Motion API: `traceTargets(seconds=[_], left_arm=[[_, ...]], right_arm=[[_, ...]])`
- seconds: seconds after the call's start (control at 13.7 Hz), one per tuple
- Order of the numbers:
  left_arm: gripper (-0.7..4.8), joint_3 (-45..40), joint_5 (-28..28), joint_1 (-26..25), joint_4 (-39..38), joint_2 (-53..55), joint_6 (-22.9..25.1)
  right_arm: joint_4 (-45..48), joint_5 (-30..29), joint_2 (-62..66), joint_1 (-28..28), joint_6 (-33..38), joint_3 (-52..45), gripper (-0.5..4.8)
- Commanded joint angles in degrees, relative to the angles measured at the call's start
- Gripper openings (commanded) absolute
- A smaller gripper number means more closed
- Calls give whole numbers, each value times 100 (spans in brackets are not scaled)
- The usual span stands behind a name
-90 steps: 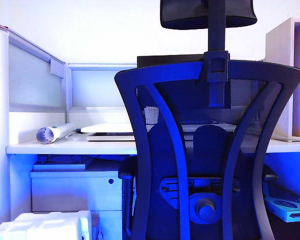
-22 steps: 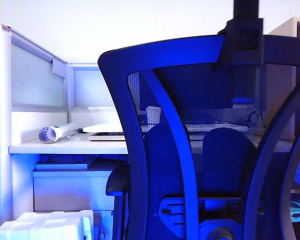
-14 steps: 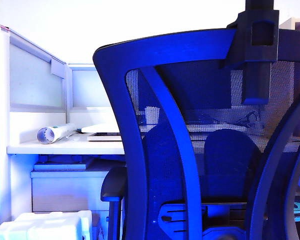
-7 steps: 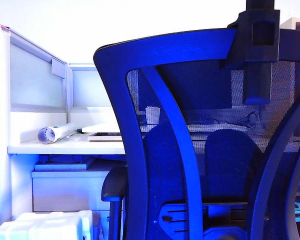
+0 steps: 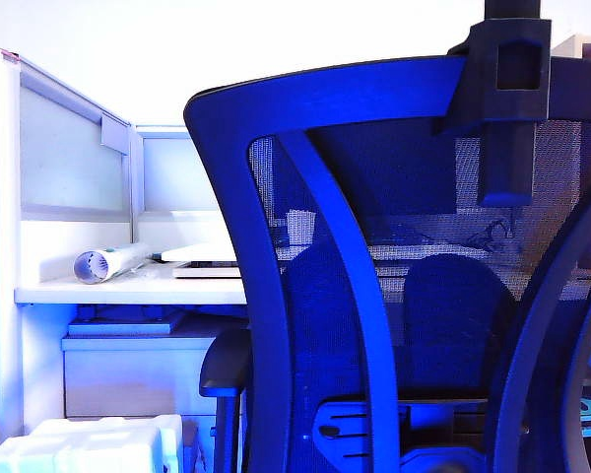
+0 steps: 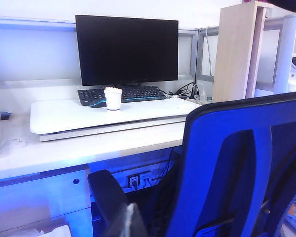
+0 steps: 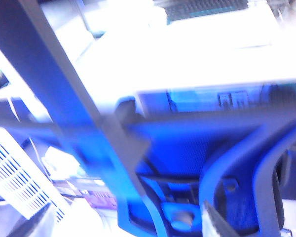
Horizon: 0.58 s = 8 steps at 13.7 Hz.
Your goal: Pull out the black chair under the table.
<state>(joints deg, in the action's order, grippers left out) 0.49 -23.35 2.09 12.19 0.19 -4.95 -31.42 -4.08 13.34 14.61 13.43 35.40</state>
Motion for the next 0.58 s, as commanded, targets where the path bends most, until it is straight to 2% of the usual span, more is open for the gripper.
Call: traceTargets(seconds=[0.07,0.15,0.29,0.36,0.58], left_arm=[[-5,0,17,-9,-15,2,0],[-5,-2,15,-9,-57,2,0],[-5,-2,17,-7,-129,2,2],[-5,-2,15,-9,-140,2,0],[-5,-2,133,-9,-197,2,61]], right_arm=[[79,527,-835,-2,-197,-848,363],[315,767,-1008,-7,-173,-1095,364],[647,1191,-1187,-7,-192,-1314,315],[660,1344,-1187,-4,-212,-1456,314],[1049,1322,-1209,-7,-234,-2323,314]])
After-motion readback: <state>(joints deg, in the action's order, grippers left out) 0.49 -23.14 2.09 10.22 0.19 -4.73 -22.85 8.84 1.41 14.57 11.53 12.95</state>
